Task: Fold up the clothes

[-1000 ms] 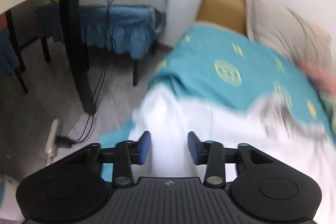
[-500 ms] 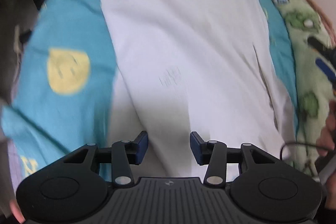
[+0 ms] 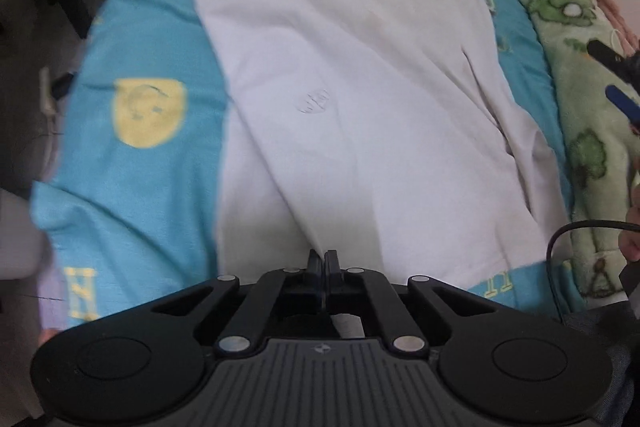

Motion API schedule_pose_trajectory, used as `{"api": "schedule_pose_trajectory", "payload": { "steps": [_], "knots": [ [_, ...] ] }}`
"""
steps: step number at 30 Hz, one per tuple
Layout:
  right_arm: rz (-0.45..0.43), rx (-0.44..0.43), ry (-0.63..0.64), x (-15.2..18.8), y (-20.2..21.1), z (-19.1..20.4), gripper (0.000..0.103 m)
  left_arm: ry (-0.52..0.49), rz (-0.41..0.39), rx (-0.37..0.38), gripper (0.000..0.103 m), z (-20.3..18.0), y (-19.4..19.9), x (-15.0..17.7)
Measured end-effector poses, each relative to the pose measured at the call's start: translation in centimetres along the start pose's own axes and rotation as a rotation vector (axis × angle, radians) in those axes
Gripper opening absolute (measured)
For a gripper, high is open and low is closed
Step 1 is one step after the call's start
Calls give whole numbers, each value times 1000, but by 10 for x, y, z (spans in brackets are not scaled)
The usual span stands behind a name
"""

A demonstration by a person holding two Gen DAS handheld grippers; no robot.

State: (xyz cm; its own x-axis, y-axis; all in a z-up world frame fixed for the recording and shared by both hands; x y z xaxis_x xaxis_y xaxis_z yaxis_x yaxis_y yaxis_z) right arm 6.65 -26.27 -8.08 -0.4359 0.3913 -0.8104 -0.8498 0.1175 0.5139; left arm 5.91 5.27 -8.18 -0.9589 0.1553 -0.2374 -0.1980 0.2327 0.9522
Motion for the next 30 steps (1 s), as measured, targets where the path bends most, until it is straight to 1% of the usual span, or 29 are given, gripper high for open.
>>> {"api": "schedule_pose_trajectory", "payload": {
  "steps": [2,4,6,9,10,12,13,14,16,18,19,20,21,23,24,25,27,30],
  "knots": [
    [-5,-5,-11,-2,1,-2,80,9,3,-60,1,13,17,-10],
    [-12,-7,-16,-4,0,-3,80,22,7,-146,1,40,19,-17],
    [-16,-3,-17,-7,-1,-4,80,21,18,-229,1,49,15,-16],
    [-14,7,-20,-9,-1,-6,80,29,51,-255,2,55,-3,-9],
    [-13,11,-24,-10,0,-8,80,6,41,-262,5,49,-2,-7],
    [-11,11,-36,-11,3,-13,80,-47,4,-276,23,32,2,-6],
    [-9,5,-46,-13,5,-16,80,-66,-20,-276,44,28,-4,-7],
    [-8,-5,-56,-14,7,-18,80,-73,-57,-271,54,23,-2,-10],
    [-9,-33,-77,-18,11,-21,80,-85,-148,-257,56,9,7,-16],
    [-7,-62,-95,-22,13,-23,80,-94,-256,-239,66,-7,20,-24],
    [-4,-75,-106,-23,13,-25,80,-91,-315,-230,77,-20,21,-31],
    [0,-88,-117,-23,13,-26,80,-88,-373,-221,84,-33,25,-36],
    [5,-98,-126,-23,13,-28,80,-86,-431,-212,85,-45,30,-41],
    [17,-113,-139,-23,11,-31,80,-69,-523,-182,87,-64,35,-49],
    [23,-119,-144,-22,10,-32,80,-51,-553,-148,88,-71,33,-52],
    [29,-122,-146,-21,8,-31,80,-33,-583,-112,88,-78,30,-54],
    [36,-126,-151,-20,5,-31,80,-44,-610,-68,88,-93,25,-57],
    [36,-146,-179,-18,-4,-32,80,-34,-674,-35,88,-99,2,-60]
  ]
}}
Point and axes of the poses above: each gripper's, at about its wrist camera, not at the fingertips, and y roughly against the way its jaws point, z to its left, x to its underside, the point moved 1 cm from there along -y, roughly the way its jaws point, and after that the axes turned 1 degree about x, right-handed, at the moved point
